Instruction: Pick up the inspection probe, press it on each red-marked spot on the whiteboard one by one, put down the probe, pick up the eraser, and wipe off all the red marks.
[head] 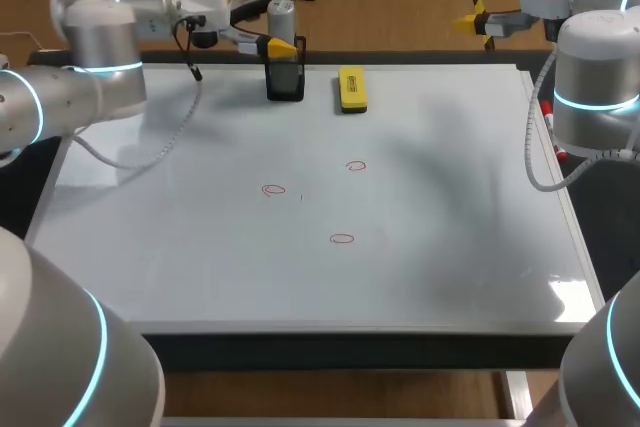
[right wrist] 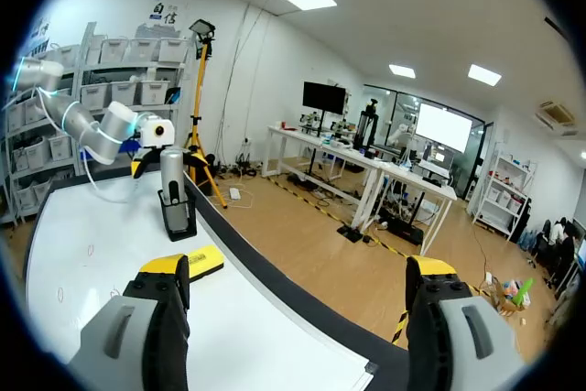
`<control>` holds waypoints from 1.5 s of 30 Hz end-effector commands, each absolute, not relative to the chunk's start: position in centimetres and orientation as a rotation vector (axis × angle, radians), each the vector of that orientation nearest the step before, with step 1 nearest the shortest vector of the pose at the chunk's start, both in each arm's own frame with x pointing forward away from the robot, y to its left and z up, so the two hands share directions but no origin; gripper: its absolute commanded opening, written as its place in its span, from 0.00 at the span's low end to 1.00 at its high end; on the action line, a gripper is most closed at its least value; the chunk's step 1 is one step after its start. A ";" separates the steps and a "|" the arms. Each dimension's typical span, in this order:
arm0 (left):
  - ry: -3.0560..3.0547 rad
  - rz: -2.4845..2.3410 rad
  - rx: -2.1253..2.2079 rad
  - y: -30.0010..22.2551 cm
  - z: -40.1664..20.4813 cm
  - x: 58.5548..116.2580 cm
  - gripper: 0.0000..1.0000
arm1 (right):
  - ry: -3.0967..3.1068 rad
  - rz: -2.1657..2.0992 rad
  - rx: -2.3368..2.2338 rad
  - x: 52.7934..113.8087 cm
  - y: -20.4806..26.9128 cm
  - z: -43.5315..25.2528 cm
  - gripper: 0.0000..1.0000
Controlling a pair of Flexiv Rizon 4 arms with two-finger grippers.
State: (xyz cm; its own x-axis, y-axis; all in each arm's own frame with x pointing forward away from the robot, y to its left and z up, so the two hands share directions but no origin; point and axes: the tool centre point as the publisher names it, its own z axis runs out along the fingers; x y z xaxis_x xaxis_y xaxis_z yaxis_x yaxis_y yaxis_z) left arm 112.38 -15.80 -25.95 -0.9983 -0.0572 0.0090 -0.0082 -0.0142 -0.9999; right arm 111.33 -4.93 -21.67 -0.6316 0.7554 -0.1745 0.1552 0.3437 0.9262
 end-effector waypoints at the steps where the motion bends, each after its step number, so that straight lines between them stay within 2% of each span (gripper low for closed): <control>1: 2.154 -2.169 -0.143 -16.3 -25.5 111.7 1.00 | 2.012 1.291 0.793 111.4 -5.0 -21.6 1.00; 39: 2.173 -2.187 -0.132 -15.7 -26.5 112.8 1.00 | 2.012 1.291 0.793 111.4 -5.0 -21.6 1.00; 41: 2.172 -2.189 -0.132 -15.7 -26.5 112.8 0.85 | 2.012 1.291 0.793 111.4 -5.0 -21.6 1.00; 43: 2.170 -2.190 -0.132 -15.6 -26.5 112.8 0.48 | 2.012 1.291 0.793 111.4 -5.0 -21.6 1.00; 45: 2.170 -2.189 -0.130 -15.5 -26.5 112.8 0.34 | 2.012 1.291 0.793 111.4 -5.0 -21.6 1.00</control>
